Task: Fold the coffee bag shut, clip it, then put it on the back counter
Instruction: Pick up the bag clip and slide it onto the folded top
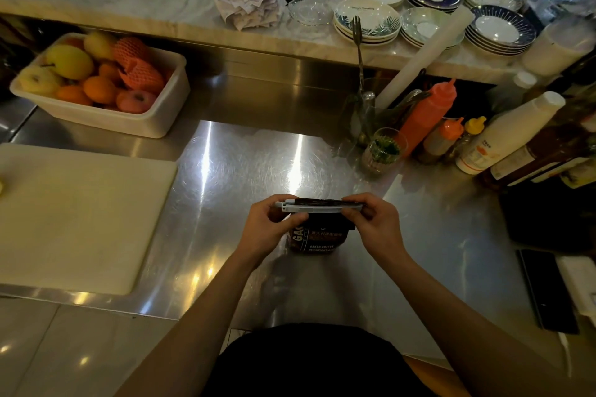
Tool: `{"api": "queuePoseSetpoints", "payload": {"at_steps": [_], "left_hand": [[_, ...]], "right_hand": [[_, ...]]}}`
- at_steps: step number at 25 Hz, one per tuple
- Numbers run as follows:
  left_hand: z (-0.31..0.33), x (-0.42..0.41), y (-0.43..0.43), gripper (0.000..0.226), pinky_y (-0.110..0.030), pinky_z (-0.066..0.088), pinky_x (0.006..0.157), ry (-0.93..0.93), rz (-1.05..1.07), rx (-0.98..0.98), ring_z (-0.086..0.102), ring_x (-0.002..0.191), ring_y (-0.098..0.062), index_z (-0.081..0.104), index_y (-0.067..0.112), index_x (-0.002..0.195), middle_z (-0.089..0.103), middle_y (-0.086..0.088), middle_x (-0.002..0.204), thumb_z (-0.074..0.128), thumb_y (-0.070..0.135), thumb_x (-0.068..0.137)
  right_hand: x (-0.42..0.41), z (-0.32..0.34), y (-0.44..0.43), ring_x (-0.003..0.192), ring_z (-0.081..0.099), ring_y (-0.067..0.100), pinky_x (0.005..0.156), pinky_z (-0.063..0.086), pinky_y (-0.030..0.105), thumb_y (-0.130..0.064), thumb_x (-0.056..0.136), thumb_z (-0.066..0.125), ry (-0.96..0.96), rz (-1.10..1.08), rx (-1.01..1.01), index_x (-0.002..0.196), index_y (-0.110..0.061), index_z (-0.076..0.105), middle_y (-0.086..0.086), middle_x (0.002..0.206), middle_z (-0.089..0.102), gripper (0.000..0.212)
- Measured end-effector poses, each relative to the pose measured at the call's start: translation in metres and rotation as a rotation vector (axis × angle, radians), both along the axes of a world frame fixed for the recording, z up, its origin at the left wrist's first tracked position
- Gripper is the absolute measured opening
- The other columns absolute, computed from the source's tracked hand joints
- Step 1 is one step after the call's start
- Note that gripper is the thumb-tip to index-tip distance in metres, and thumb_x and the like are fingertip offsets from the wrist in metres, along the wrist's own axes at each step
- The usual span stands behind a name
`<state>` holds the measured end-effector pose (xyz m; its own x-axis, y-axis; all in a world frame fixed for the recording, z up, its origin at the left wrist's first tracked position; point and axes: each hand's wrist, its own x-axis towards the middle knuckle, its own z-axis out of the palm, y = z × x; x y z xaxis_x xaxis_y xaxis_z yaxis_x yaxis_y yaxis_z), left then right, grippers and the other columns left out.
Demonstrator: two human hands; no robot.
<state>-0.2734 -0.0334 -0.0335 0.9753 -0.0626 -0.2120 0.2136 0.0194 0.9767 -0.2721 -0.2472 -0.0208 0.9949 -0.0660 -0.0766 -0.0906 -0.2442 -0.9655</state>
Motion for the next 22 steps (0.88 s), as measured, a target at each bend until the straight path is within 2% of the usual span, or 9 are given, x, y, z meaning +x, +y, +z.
{"api": "queuePoseSetpoints", "payload": {"at_steps": [3, 8, 13, 17, 22], "left_hand": [[0.004, 0.004, 0.013, 0.018, -0.021, 0.057, 0.079, -0.043, 0.011, 0.07, 0.074, 0.089, -0.014, 0.074, 0.009, 0.098, 0.077, -0.003, 0.092, 0.074, 0.006, 0.08], [0.007, 0.012, 0.018, 0.017, -0.023, 0.058, 0.08, -0.076, -0.057, 0.153, 0.074, 0.087, -0.015, 0.075, 0.009, 0.096, 0.077, -0.004, 0.091, 0.077, 0.009, 0.078], [0.005, 0.011, 0.014, 0.01, -0.019, 0.057, 0.079, -0.134, -0.024, 0.237, 0.073, 0.082, -0.011, 0.075, 0.014, 0.089, 0.076, 0.0, 0.085, 0.076, 0.012, 0.079], [0.006, 0.012, 0.015, 0.004, -0.01, 0.051, 0.076, -0.204, -0.068, 0.343, 0.068, 0.078, -0.003, 0.072, 0.017, 0.085, 0.071, 0.009, 0.079, 0.074, 0.017, 0.081], [0.005, 0.015, 0.017, 0.006, -0.009, 0.049, 0.073, -0.219, -0.107, 0.382, 0.066, 0.079, -0.003, 0.069, 0.018, 0.082, 0.071, 0.006, 0.08, 0.073, 0.022, 0.083]], "right_hand": [[-0.002, -0.002, 0.002, 0.08, 0.072, 0.01, 0.069, 0.059, 0.02, 0.003, 0.083, 0.067, -0.002, -0.016, 0.011, 0.092, -0.016, 0.069, 0.001, 0.086, 0.072, 0.021], [-0.002, -0.001, 0.0, 0.085, 0.071, 0.009, 0.07, 0.058, 0.019, 0.002, 0.084, 0.067, -0.002, -0.009, 0.012, 0.093, -0.016, 0.069, 0.002, 0.09, 0.072, 0.021], [-0.003, -0.002, -0.001, 0.085, 0.071, 0.012, 0.072, 0.059, 0.023, 0.002, 0.084, 0.067, -0.011, -0.011, 0.004, 0.091, -0.022, 0.069, 0.004, 0.091, 0.073, 0.025], [-0.003, 0.0, -0.002, 0.085, 0.071, 0.01, 0.072, 0.058, 0.021, 0.002, 0.085, 0.066, -0.026, 0.011, -0.01, 0.089, -0.029, 0.068, 0.001, 0.09, 0.072, 0.031], [-0.002, 0.0, -0.002, 0.085, 0.071, 0.009, 0.073, 0.058, 0.02, 0.002, 0.085, 0.066, -0.024, 0.018, -0.019, 0.088, -0.03, 0.067, 0.0, 0.09, 0.072, 0.032]]}}
